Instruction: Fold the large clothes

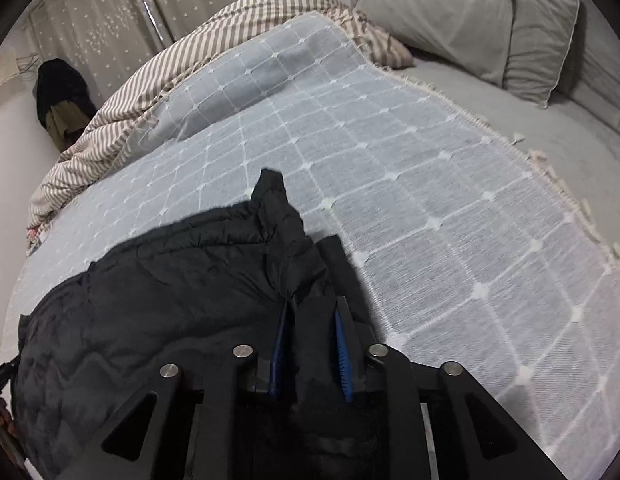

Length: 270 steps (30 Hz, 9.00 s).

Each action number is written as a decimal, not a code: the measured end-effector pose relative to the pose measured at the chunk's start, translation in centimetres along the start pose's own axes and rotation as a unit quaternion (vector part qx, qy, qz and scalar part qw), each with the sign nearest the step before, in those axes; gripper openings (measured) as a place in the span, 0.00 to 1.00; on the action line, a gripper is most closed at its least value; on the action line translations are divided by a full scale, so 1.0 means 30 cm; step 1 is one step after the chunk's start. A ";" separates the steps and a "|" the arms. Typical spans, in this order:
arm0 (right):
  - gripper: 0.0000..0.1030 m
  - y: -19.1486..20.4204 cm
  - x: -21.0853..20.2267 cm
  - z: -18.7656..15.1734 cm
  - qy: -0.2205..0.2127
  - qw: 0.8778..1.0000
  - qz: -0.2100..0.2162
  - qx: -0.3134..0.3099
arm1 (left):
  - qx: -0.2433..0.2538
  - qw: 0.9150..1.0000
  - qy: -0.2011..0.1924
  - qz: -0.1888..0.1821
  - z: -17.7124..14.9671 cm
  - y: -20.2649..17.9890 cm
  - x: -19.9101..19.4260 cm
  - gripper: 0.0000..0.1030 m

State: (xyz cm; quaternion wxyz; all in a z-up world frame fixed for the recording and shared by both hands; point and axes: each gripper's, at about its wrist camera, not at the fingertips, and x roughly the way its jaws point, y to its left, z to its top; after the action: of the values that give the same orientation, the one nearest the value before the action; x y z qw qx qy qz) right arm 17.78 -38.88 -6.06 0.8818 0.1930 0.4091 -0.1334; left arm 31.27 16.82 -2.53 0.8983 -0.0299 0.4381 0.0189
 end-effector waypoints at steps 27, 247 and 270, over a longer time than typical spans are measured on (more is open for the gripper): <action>0.75 -0.085 0.151 0.099 0.053 0.997 -0.045 0.035 | -0.067 0.993 0.084 -0.052 0.072 0.169 0.215 0.82; 0.39 -0.167 -0.193 -0.185 0.063 0.973 0.196 0.105 | 0.133 0.944 0.098 -0.285 -0.433 -0.749 -0.249 0.97; 0.69 -0.109 -0.115 -0.074 0.052 0.992 0.116 0.021 | 0.072 0.935 0.144 -0.317 -0.405 -0.722 -0.163 0.99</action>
State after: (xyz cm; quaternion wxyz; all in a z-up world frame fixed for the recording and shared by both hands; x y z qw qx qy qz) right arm 12.82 -40.53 -5.47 0.8648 0.2641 0.4260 -0.0284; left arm 20.00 -5.66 -5.34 0.7848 -0.1045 0.5305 -0.3030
